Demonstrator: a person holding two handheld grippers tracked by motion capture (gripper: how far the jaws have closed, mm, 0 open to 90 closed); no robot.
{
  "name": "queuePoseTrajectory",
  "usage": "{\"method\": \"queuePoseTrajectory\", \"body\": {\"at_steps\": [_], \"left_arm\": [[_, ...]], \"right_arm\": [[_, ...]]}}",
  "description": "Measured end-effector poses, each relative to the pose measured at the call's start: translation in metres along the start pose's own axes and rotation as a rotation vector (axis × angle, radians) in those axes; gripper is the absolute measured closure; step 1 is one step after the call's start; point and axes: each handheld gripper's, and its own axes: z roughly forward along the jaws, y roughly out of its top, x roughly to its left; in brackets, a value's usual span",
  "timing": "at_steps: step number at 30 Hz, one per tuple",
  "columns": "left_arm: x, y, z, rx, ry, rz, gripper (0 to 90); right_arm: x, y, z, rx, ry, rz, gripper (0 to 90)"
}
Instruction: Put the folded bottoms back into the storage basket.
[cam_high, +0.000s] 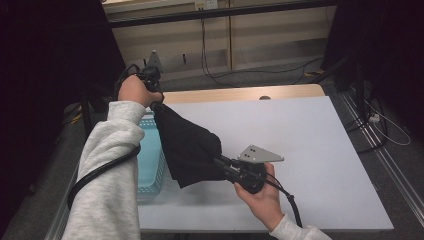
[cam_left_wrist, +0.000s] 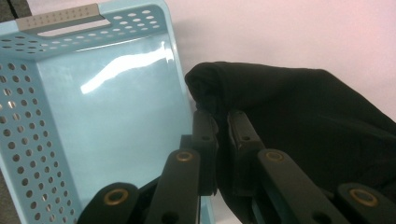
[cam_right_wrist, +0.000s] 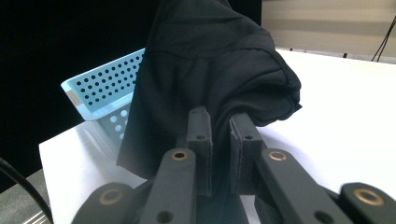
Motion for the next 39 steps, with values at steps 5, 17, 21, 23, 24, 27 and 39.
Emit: {"method": "queuePoseTrajectory", "body": {"at_steps": [5,17,21,23,24,27,39], "left_arm": [[0.001,0.001,-0.004,-0.012,0.001,0.011,83.7],[0.009,0.001,-0.018,-0.027,0.006,-0.003,83.7],[0.013,0.0,-0.023,-0.028,0.013,-0.008,83.7],[0.015,0.0,-0.025,-0.028,0.016,-0.01,83.8],[0.016,0.0,-0.027,-0.031,0.019,-0.013,83.8],[0.019,-0.001,-0.029,-0.029,0.019,-0.014,83.7],[0.03,-0.005,-0.041,-0.04,0.035,-0.03,83.8]], "right_arm": [[0.002,0.003,0.002,-0.008,0.005,0.002,80.9],[0.008,0.012,0.009,-0.015,0.021,-0.008,80.9],[0.011,0.015,0.011,-0.023,0.036,-0.006,80.9],[0.012,0.017,0.012,-0.026,0.039,-0.009,80.9],[0.012,0.018,0.013,-0.026,0.042,-0.006,80.9],[0.014,0.02,0.015,-0.03,0.048,-0.01,80.9],[0.023,0.029,0.023,-0.04,0.068,-0.021,80.9]]}}
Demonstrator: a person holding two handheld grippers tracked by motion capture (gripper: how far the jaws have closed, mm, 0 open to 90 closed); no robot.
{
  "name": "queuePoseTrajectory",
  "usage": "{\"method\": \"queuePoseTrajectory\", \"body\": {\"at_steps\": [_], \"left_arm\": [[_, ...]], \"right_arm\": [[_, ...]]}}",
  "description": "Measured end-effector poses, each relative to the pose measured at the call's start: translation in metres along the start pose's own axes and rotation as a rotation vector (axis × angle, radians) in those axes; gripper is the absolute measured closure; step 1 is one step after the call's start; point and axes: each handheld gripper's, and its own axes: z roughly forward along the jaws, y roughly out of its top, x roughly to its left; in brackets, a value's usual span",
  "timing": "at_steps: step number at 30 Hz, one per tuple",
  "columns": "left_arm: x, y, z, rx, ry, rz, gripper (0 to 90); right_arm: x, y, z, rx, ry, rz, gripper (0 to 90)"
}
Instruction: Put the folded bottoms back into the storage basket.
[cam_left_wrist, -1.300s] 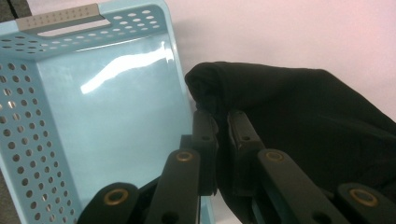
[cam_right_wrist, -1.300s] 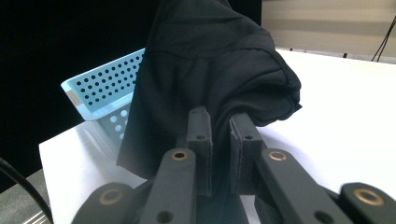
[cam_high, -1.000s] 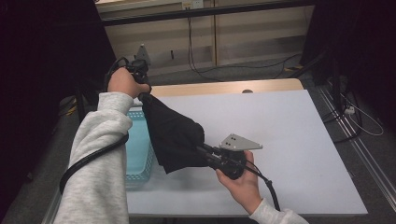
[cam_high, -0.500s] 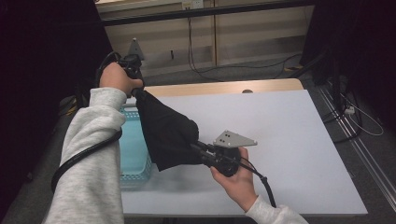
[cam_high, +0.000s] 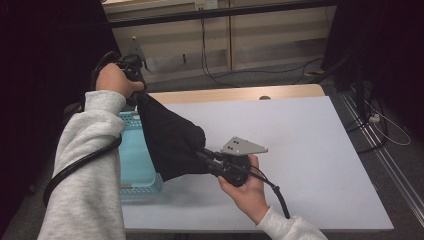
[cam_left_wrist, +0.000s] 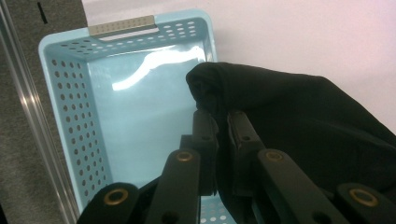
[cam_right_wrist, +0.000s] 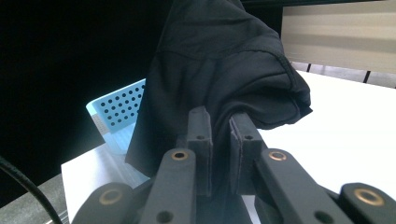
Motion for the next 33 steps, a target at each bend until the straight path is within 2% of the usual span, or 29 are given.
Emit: {"method": "queuePoseTrajectory", "body": {"at_steps": [18,21,24,33], "left_arm": [[0.012,-0.004,-0.015,-0.024,0.009,-0.027,83.8],[0.014,-0.004,-0.018,-0.022,0.012,-0.019,83.7],[0.016,-0.006,-0.018,-0.029,0.015,-0.032,83.8],[0.023,-0.006,-0.015,-0.02,0.012,-0.033,83.8]], "right_arm": [[0.01,0.009,0.011,-0.01,0.027,-0.012,80.9],[0.011,0.011,0.012,-0.012,0.031,-0.017,80.9],[0.013,0.012,0.012,-0.016,0.033,-0.017,80.9],[0.018,0.01,0.019,-0.012,0.044,-0.016,80.8]]}}
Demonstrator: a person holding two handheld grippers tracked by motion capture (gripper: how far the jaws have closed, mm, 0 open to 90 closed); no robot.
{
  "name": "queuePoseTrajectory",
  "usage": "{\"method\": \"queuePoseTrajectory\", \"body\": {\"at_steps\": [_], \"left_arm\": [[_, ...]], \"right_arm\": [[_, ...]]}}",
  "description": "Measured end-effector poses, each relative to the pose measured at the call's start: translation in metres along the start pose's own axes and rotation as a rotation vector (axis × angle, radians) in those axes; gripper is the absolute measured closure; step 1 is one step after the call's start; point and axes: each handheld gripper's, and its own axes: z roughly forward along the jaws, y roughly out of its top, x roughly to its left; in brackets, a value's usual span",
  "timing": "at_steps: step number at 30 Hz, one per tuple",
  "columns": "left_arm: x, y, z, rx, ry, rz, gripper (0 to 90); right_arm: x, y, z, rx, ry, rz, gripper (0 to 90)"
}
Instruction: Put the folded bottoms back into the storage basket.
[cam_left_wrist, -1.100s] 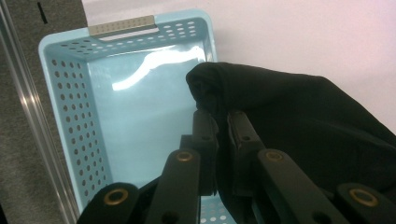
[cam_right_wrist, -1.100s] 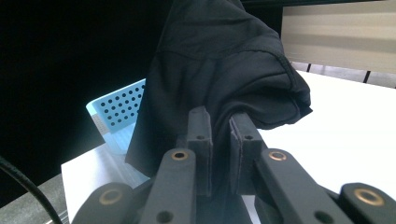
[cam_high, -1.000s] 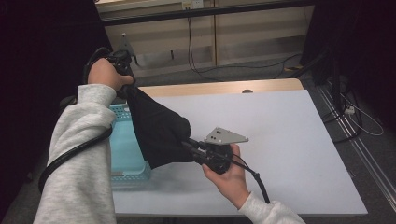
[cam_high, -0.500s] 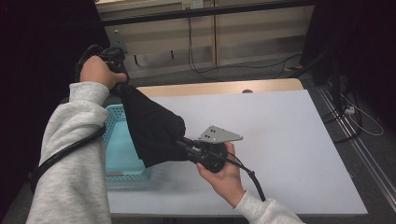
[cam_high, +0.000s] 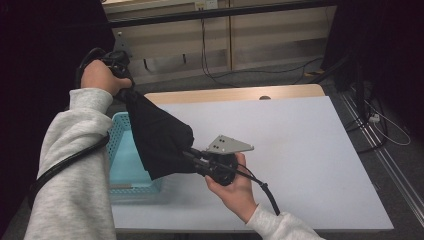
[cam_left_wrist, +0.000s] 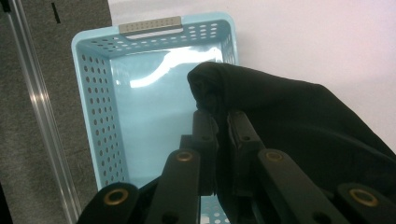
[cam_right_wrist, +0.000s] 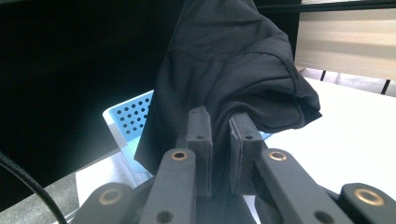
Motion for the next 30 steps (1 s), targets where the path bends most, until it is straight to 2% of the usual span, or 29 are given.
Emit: {"method": "queuePoseTrajectory", "body": {"at_steps": [9,11,21,30], "left_arm": [[0.013,-0.003,0.003,-0.008,0.005,-0.025,83.7],[0.017,-0.004,0.002,-0.007,-0.005,-0.028,83.7],[0.026,-0.006,0.002,-0.014,-0.003,-0.029,83.7],[0.037,-0.006,0.009,-0.023,-0.001,-0.028,83.7]], "right_arm": [[0.003,0.0,0.01,0.002,0.012,0.001,80.7],[0.004,-0.001,0.013,-0.002,0.014,0.006,80.7],[0.009,0.0,0.022,0.005,0.026,-0.002,80.6],[0.015,-0.001,0.031,0.018,0.033,-0.005,80.6]]}}
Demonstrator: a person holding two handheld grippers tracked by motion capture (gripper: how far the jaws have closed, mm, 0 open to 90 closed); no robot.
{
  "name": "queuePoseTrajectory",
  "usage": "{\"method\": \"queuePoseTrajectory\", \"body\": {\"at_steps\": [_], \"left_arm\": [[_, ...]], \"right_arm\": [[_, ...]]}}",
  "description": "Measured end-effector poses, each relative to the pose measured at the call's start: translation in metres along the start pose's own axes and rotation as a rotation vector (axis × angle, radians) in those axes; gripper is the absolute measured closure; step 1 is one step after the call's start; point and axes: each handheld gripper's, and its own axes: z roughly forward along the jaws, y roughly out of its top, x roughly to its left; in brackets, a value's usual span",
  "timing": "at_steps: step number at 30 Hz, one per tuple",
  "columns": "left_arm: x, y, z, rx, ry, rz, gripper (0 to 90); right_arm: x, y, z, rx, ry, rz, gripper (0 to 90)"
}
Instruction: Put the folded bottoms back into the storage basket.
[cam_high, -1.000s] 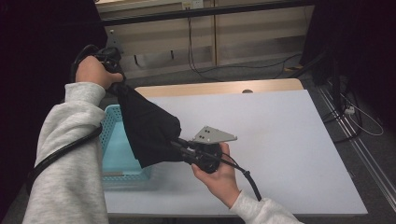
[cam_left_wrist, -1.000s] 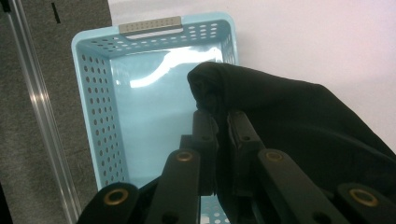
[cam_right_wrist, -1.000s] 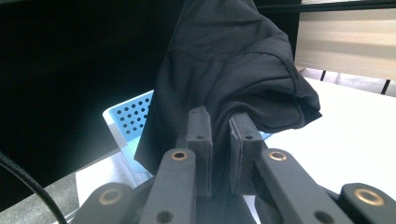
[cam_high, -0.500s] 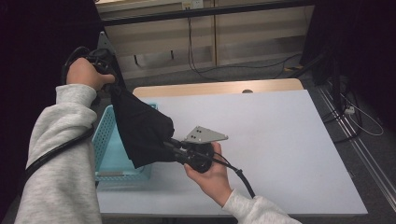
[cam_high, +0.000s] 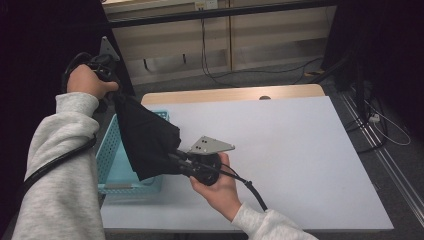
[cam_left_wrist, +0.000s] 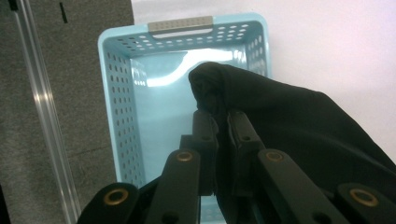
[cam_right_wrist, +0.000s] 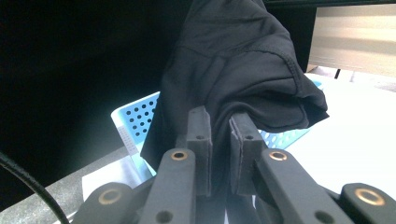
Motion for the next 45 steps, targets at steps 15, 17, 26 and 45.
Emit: {"method": "queuePoseTrajectory", "body": {"at_steps": [15,17,26,45], "left_arm": [[0.031,0.001,0.007,-0.002,0.01,-0.029,83.7],[0.036,0.001,0.008,-0.002,0.014,-0.03,83.8],[0.053,0.002,0.017,-0.015,0.02,-0.037,83.8],[0.08,0.01,0.041,-0.108,0.08,0.012,59.6]], "right_arm": [[0.012,0.0,0.03,0.01,0.037,-0.01,80.5],[0.013,0.0,0.034,0.008,0.037,-0.008,80.5],[0.023,-0.001,0.055,0.016,0.044,-0.012,80.5],[0.027,-0.001,0.094,0.076,0.028,-0.018,58.5]]}}
